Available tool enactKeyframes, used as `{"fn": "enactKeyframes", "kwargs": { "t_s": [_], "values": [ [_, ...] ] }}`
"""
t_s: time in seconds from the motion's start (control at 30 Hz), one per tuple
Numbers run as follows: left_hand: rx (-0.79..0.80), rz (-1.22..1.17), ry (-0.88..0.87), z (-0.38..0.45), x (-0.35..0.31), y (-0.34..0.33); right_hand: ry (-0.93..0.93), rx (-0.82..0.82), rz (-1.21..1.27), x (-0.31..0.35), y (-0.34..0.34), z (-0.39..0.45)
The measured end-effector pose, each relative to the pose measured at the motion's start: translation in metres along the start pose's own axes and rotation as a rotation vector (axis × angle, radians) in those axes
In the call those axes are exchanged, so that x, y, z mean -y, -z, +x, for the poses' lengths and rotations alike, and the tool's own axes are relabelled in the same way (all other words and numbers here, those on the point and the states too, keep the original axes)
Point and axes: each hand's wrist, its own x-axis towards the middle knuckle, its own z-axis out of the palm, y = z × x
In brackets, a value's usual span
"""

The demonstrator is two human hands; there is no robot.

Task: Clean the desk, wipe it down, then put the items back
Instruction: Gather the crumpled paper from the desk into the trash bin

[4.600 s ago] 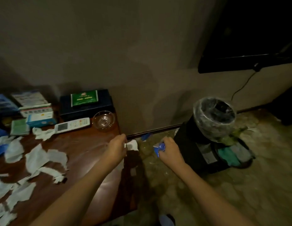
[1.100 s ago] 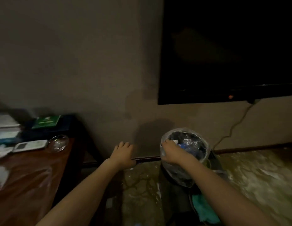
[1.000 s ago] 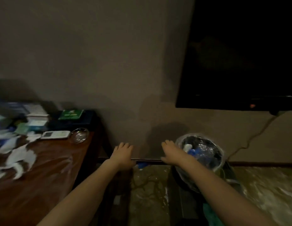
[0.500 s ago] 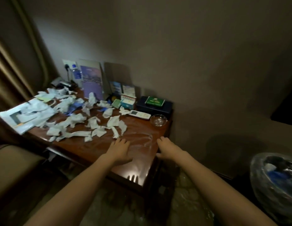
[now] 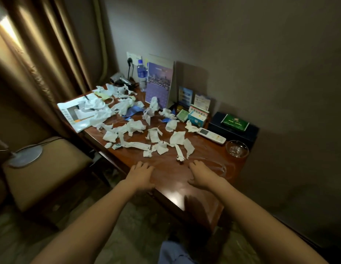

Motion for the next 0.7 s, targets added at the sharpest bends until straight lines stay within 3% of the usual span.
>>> {"fn": "enactKeyframes", "kwargs": {
  "t_s": [0.37,0.5,0.7],
  "values": [
    [0.057,-0.011,0.056,0.143,0.057,0.032,-0.086,0.046,0.149,-0.032,0.012,0.152],
    [0.076,-0.057,0.023,0.188,0.051,0.033,-0.166,0.026,0.155,-0.056,0.013,0.186],
    [0.191,-0.188,-0.035,0.223,0.044,0.013,-0.138,0.137,0.082,-0.066,-0.002,0.216]
  ]
}}
